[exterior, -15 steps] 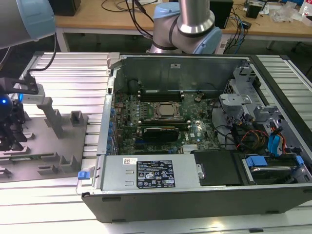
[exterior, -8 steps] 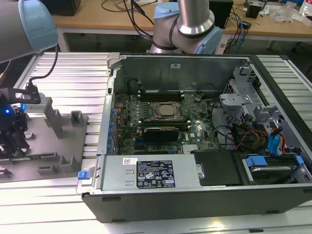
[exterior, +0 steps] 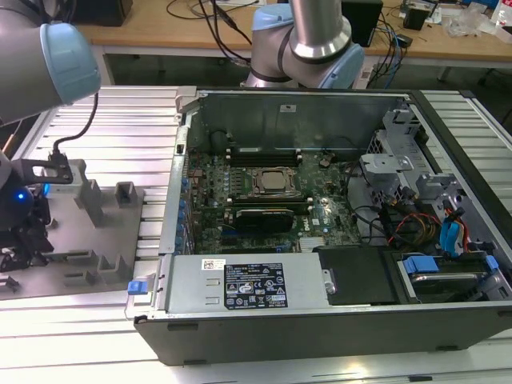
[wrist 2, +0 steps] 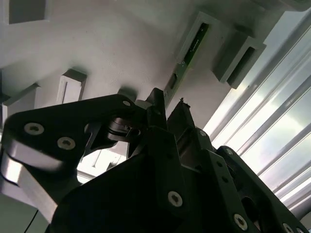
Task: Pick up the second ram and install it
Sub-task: 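Pick up the second ram and move it above second insertion slot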
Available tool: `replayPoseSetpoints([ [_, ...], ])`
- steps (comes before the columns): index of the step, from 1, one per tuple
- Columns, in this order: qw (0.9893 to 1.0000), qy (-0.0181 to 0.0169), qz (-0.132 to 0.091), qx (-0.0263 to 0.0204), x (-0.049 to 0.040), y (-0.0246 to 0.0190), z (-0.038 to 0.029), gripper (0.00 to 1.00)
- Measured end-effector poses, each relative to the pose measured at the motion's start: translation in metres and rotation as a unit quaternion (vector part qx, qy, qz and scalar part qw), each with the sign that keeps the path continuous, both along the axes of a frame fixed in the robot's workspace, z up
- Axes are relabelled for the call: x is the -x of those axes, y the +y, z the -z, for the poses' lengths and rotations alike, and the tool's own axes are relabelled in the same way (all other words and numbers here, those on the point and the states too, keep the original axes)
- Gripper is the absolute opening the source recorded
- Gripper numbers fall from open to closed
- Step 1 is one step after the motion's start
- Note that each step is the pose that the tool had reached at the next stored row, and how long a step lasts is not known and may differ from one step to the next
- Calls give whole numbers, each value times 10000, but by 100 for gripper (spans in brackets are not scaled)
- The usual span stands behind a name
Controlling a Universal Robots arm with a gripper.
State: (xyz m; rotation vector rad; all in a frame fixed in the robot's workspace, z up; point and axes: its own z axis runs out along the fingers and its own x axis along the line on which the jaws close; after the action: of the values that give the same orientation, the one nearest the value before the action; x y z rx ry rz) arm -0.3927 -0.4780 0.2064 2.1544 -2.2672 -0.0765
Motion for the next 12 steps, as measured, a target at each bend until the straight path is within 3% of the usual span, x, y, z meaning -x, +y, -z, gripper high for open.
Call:
replayPoseSetpoints([
  [6,10000,0,-1,0,0,0,7,29],
  [7,10000,0,-1,0,0,0,7,22],
  [8,10000,-1,-1,0,0,1,8,22],
  [9,10000,-1,-1,0,0,0,8,13],
  [12,10000,0,-1,0,0,0,8,13],
])
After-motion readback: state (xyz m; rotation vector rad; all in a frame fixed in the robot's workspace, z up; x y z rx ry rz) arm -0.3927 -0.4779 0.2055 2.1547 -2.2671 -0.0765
